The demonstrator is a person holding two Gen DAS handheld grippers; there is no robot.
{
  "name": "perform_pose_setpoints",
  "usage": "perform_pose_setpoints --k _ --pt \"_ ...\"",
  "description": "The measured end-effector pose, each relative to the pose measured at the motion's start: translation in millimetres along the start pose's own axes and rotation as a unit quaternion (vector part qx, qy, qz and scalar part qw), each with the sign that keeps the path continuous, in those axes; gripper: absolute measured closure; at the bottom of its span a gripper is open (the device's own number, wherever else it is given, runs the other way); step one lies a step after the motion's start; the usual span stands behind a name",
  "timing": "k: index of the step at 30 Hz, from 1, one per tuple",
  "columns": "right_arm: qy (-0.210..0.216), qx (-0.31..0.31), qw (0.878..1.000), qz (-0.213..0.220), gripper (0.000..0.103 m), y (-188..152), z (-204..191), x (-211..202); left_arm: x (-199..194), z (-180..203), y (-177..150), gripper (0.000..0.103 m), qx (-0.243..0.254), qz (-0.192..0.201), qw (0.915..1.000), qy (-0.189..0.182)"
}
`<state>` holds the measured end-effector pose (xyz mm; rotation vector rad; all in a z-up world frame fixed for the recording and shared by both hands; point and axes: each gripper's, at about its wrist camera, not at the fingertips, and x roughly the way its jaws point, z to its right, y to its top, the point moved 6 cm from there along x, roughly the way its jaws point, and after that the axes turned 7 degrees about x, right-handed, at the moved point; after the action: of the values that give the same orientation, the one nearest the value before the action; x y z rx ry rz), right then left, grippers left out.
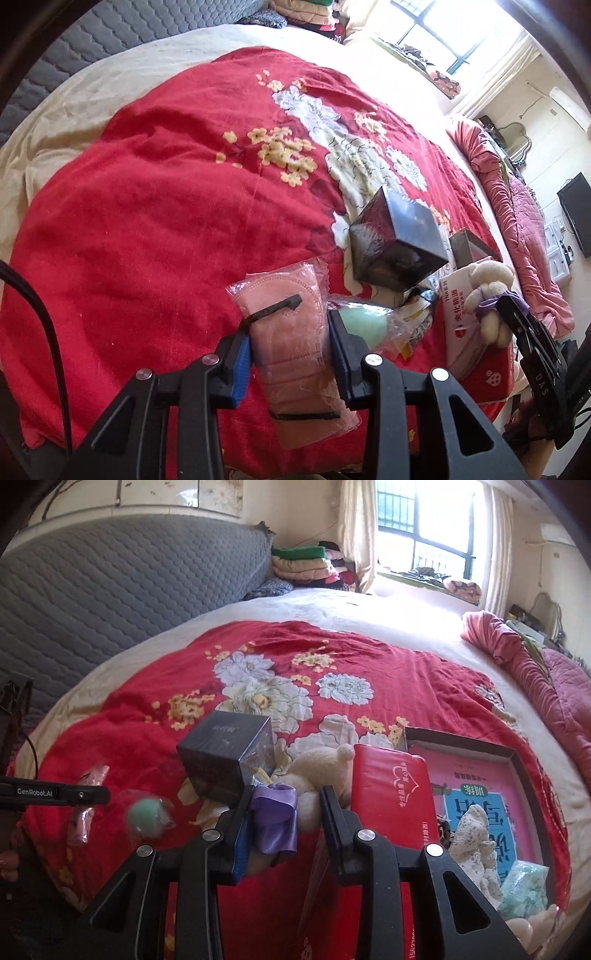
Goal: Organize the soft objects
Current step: 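Grasp the pink towel bag with the left gripper while the right grasps the plush bear, then carry the towel bag with the left gripper while the right carries the bear over the tray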
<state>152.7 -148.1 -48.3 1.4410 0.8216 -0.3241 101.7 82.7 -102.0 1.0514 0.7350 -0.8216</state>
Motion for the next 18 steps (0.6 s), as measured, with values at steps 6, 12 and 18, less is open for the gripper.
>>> perform_pose_setpoints --k 6,12,18 --pt "0.005 0.013 0.999 0.029 0.068 10.6 8.2 -28.8 -25.6 39.6 16.4 0.066 0.038 0.029 0.9987 -0.015" --pt "0.004 0.034 0.998 0.06 0.068 18.4 28.4 -56.9 -38.9 95.8 29.4 0.066 0.086 0.04 0.995 -0.032" --pt "-0.013 0.056 0.994 0.09 0.068 22.4 62.1 -86.8 -46.1 163.1 33.0 0.066 0.138 0.046 0.988 -0.053"
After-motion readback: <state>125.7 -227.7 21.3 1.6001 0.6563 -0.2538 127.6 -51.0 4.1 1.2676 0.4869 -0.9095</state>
